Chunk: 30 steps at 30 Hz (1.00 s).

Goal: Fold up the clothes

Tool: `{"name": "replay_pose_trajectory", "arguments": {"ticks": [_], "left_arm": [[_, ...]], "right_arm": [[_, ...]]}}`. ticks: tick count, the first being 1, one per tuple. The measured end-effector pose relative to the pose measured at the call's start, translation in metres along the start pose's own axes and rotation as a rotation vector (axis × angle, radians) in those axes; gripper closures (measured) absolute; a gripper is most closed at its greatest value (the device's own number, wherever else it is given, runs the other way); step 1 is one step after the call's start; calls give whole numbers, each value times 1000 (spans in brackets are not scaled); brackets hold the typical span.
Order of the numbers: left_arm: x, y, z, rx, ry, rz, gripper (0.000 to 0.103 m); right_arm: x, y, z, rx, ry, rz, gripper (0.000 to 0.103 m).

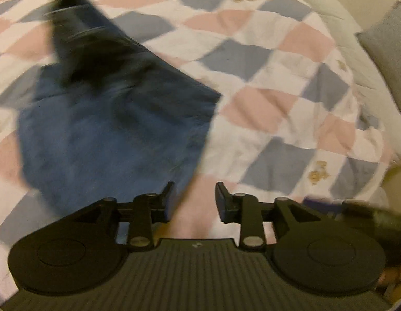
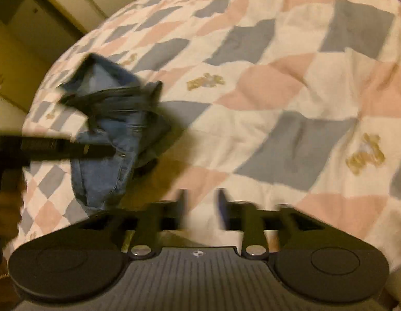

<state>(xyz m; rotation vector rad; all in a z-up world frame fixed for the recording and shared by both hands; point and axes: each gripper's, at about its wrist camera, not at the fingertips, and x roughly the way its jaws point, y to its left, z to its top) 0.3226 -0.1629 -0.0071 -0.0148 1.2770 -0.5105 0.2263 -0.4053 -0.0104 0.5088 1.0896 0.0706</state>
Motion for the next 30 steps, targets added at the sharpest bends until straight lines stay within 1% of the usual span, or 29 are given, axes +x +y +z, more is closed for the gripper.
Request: {"name": "replay_pose_trajectory", "arguments": {"ticks": [2,4,6,7,10,12,14,15,18,19,20,21,22,23,24,26,27,29,30], "left_arm": [[-11,21,-11,-61,2,42,72],[-19,41,-18,-118,-1,96,72],[-24,59,-22,-159,-4,134,69],[-25,67,-21,-177,-1,142,68],[-19,90,-19,-223,19,157,67],[-13,102,-15,-248,31,158,67],[-9,114,-12,-268,42,144,64],[-7,119,-9,-275,48,142,63],[1,130,-3,-292,64,147,63],[3,134,-2,-300,67,149,63],[4,137,-1,-309,71,151,63],[5,139,0,-317,75,153,63],[5,140,1,-320,76,154,63],[4,140,2,-319,73,155,63],[3,140,3,-319,70,157,63],[3,139,4,-331,64,156,63],[3,138,4,-339,62,154,63],[3,136,4,-355,59,148,62],[3,134,4,-362,58,146,62]], "right_arm": [[14,5,8,7,-10,56,38],[33,8,17,46,-10,113,34],[53,9,25,110,-9,165,34],[64,6,28,159,-8,188,34],[93,-3,31,279,-22,222,30],[113,-10,32,351,-31,241,26],[132,-16,31,422,-50,245,18],[141,-19,31,462,-61,244,17],[166,-29,31,595,-95,281,15],[172,-31,32,623,-103,293,17],[174,-31,35,625,-118,311,30],[173,-28,40,592,-135,320,45],[167,-19,48,507,-134,281,61],[162,-8,55,404,-130,236,64],[153,0,59,319,-140,235,66],[139,6,62,265,-143,342,67],[136,6,63,262,-133,412,67],[143,10,65,252,-81,490,66],[147,12,66,246,-53,525,63]]}}
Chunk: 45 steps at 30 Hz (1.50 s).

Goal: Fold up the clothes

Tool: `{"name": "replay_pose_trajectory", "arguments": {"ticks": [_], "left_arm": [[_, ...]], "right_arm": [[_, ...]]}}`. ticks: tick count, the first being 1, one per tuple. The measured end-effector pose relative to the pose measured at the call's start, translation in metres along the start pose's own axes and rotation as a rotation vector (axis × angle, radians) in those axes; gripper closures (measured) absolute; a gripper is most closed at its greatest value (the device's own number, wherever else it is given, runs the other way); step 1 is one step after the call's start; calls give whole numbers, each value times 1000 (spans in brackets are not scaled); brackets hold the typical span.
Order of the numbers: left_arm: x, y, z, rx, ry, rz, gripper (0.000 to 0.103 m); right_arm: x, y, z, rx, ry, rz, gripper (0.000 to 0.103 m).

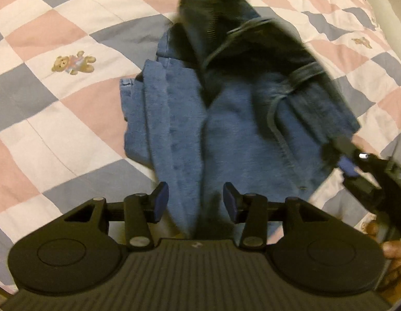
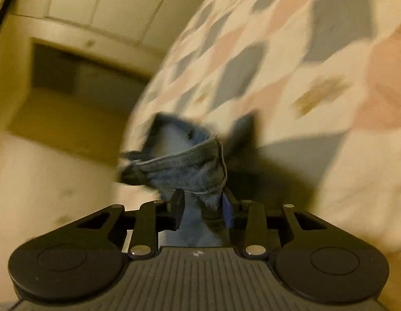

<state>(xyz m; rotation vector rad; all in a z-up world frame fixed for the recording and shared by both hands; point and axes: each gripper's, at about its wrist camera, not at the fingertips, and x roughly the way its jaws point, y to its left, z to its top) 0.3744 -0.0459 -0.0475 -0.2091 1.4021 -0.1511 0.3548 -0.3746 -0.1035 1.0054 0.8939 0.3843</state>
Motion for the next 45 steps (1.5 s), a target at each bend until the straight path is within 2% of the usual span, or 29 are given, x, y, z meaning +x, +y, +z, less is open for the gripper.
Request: {"name": "replay_pose_trajectory", "arguments": {"ticks": [1,3,5,6,8,12,13,14,16,17,19,20,21,22,23,25,27,28,30,34,37,40,42,45], "left_arm": [[0,-1,-2,-3,0,3,62],[-3,-2,-7,-7,-2,13,62],[-5,-3,-11,-12,-6,23,62],[-8,-2,-12,-19,-13,30,62],[-15,-1,-14,-32,-26,44,62],[-32,-3,-12,-45,-72,49,60],[-38,-6,-11,-44,-89,43,56],[-44,-10,-9,-36,-109,29,46],[-57,-22,-7,-14,-148,-7,41],[-62,-28,-7,-2,-165,-23,44],[-67,-40,-10,28,-180,-37,44],[-69,-45,-12,39,-183,-46,43],[-65,-45,-15,35,-173,-58,43],[-61,-46,-18,29,-161,-67,43],[-54,-44,-21,12,-140,-62,43],[-37,-35,-26,-44,-85,-34,44],[-24,-19,-30,-107,-53,-6,44],[-21,-10,-32,-142,-44,3,44],[-16,9,-36,-219,-33,7,44],[-11,48,-34,-380,-38,0,44],[-12,75,-25,-504,-68,-18,42],[-2,100,-2,-626,-85,-14,40],[14,114,10,-697,-71,-19,40],[42,133,25,-836,-39,-84,40]], "right_arm": [[10,1,0,-11,35,-32,60],[30,5,-1,-41,95,-95,62],[42,15,-2,-87,123,-102,87],[41,25,-2,-132,108,-104,92],[32,46,1,-209,66,-114,94],[-21,84,23,-239,-114,-123,95],[-40,90,31,-246,-163,-129,95],[-64,94,37,-249,-221,-138,95],[-115,98,44,-255,-330,-167,95],[-142,95,46,-251,-385,-205,95],[-195,69,43,-184,-496,-358,95],[-212,50,41,-121,-525,-434,93],[-227,20,38,10,-533,-514,89],[-242,-11,35,155,-535,-592,72],[-249,-38,28,262,-526,-631,58],[-258,-90,12,461,-500,-689,53],[-254,-114,-6,559,-468,-671,50],[-250,-121,-14,591,-451,-654,45],[-236,-124,-26,600,-415,-640,38],[-206,-122,-44,604,-341,-630,38],[-209,-120,-46,595,-335,-622,37],[-209,-116,-44,582,-341,-625,33],[-210,-114,-39,574,-346,-629,32],[-206,-116,-34,561,-346,-636,31]]}}
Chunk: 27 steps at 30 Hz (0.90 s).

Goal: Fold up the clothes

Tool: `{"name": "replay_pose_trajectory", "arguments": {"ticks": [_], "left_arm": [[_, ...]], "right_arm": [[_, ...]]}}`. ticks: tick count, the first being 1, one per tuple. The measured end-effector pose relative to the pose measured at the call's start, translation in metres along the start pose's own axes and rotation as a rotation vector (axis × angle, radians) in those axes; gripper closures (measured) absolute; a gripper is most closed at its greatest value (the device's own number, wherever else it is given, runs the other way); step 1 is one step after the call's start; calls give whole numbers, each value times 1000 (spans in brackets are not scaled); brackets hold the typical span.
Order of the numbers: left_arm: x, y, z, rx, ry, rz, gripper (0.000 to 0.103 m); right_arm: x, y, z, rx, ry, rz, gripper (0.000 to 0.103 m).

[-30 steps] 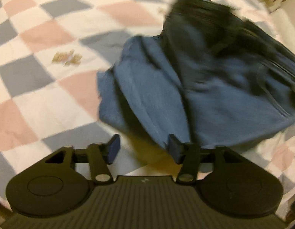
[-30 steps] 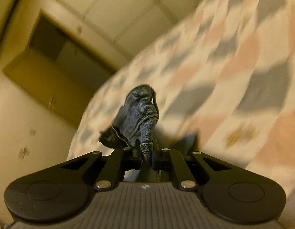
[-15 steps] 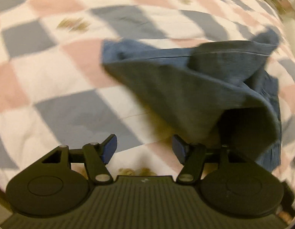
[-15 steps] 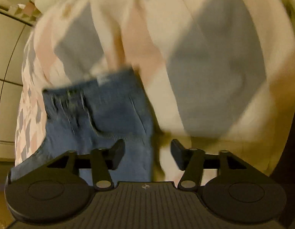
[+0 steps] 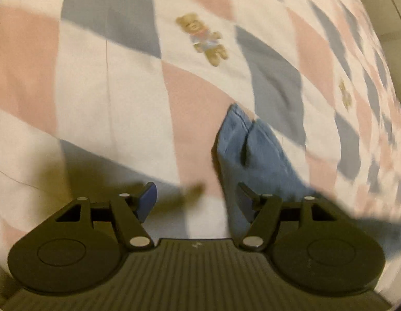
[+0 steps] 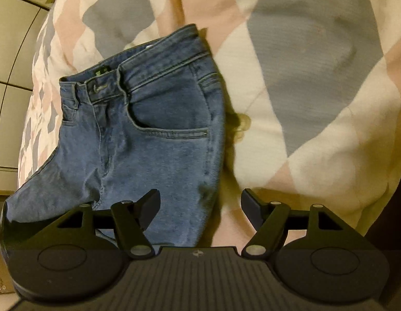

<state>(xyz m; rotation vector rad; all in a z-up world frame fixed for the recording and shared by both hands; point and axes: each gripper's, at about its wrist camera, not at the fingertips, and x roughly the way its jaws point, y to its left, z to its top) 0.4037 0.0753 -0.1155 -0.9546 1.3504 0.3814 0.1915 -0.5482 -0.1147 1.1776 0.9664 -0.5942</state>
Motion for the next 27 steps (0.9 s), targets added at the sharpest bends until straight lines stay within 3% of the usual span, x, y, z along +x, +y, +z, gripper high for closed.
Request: {"name": "replay_pose_trajectory", "arguments": {"ticks": [5,9,10,11,12,15,17,20,23,27], "left_arm": [[34,8,18,-214,48,-77,40],[54,3,22,-236,83,-74,47],[56,1,21,-230,81,-83,60],[59,-1,21,-227,85,-96,81],[64,-2,20,-229,109,-123,91],[63,-11,16,-170,98,-133,98],[49,-24,11,-49,54,-125,100],[-2,-38,0,141,-85,-144,101],[-92,-35,-11,297,-356,-140,101],[-218,7,-34,428,-703,-122,101]], "right_arm": [[-1,2,-7,1,-13,-19,31],[7,4,-6,21,-30,-33,31],[9,5,-6,26,-36,-38,31],[10,4,-6,31,-41,-40,31],[12,4,-5,34,-46,-43,31],[18,7,-1,37,-63,-49,31],[20,9,3,30,-76,-46,31],[23,13,11,21,-100,-35,31],[26,17,24,5,-119,-45,32],[23,18,32,-17,-102,-30,36]]}}
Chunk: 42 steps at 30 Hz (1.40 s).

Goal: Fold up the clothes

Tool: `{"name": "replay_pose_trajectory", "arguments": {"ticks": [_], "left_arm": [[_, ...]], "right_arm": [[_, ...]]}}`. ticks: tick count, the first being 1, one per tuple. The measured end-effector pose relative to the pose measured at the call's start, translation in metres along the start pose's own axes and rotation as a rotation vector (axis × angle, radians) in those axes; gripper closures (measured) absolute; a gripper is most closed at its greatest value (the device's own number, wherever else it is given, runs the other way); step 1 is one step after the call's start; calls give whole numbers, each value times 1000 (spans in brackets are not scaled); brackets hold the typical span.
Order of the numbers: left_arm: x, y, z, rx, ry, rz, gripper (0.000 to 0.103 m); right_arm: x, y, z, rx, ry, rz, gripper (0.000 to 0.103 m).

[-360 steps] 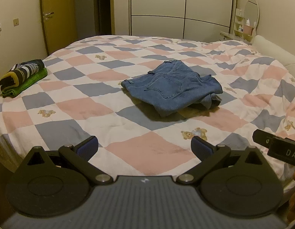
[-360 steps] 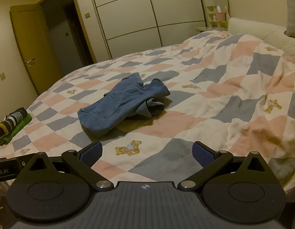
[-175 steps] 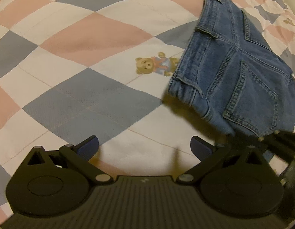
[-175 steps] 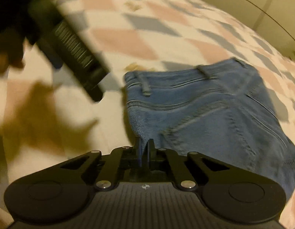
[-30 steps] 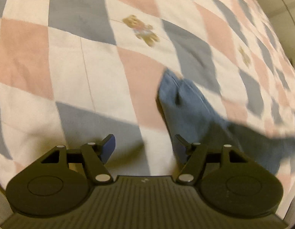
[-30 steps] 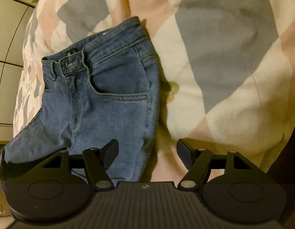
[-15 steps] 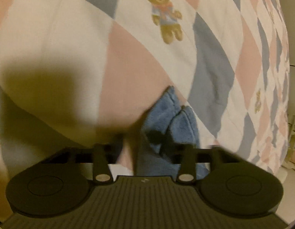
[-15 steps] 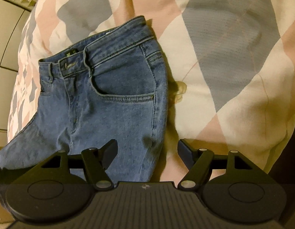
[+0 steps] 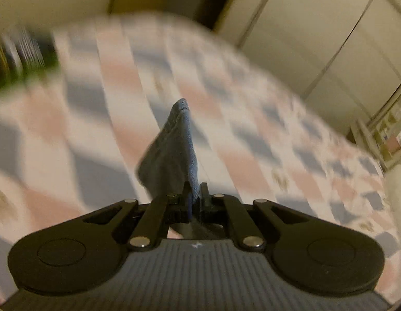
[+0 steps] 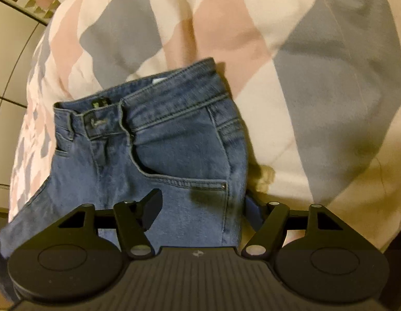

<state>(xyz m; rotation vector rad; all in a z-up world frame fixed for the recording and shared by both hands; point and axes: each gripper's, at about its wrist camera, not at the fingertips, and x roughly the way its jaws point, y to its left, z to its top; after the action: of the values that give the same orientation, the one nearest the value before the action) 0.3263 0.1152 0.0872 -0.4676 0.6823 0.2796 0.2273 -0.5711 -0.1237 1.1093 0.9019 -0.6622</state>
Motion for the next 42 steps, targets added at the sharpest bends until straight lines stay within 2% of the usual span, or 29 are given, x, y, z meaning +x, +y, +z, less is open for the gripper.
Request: {"name": "replay_pose_trajectory", "arguments": {"ticks": [2,4,5,6,7,8,9,12,14,16,22,24,25,26,27,32,34,35,36,38,39,40,41,42], "left_arm": [[-31,29,0,-2,-39,43,99],[-11,71,-32,-95,65,144,94],[-1,93,-49,-142,117,195,78],[8,114,-65,-189,169,246,69],[18,135,-81,-235,221,296,68],[30,156,-98,-289,277,347,74],[42,177,-119,-371,332,386,76],[38,224,-166,-662,339,379,77],[29,227,-173,-743,267,341,62],[31,220,-173,-717,262,322,55],[60,195,-168,-612,294,320,50],[71,188,-161,-516,315,347,74],[73,183,-156,-459,330,358,94],[75,179,-152,-402,345,369,96],[74,175,-147,-356,351,373,96],[26,171,-123,-293,242,299,96],[14,169,-123,-244,235,310,95],[17,172,-129,-217,259,327,93],[22,175,-137,-196,289,349,93],[41,186,-162,-210,389,416,88],[48,191,-172,-220,429,443,85],[47,189,-172,-219,427,449,85],[46,188,-172,-218,424,455,84],[43,186,-171,-215,422,460,81]], "right_arm": [[-4,0,-1,-29,16,0,37],[-7,-2,-3,-54,32,7,37],[-8,-4,-4,-64,39,16,38],[-7,-6,-5,-76,51,6,38],[-6,-8,-6,-88,63,-8,38],[-5,-9,-7,-98,73,-12,38],[-5,-10,-8,-111,76,-14,38],[-5,-9,-10,-147,73,-21,37],[-5,-9,-8,-158,66,-17,35],[-3,-9,-5,-165,59,-17,33],[14,-16,-5,-135,51,-4,32],[19,-13,-4,-147,47,-5,46],[20,-11,-3,-159,54,0,75],[20,-8,-2,-170,63,6,96],[18,-4,-1,-174,62,2,95],[-35,7,2,-200,62,55,101],[-54,2,2,-207,68,64,101],[-59,-3,2,-211,74,59,101],[-58,-10,0,-214,79,43,101],[-38,-22,-5,-227,106,-30,92],[-30,-26,-7,-216,119,-74,81],[-23,-29,-9,-202,131,-120,53],[-16,-32,-12,-188,143,-166,45],[-19,-28,-14,-208,131,-185,44]]}}
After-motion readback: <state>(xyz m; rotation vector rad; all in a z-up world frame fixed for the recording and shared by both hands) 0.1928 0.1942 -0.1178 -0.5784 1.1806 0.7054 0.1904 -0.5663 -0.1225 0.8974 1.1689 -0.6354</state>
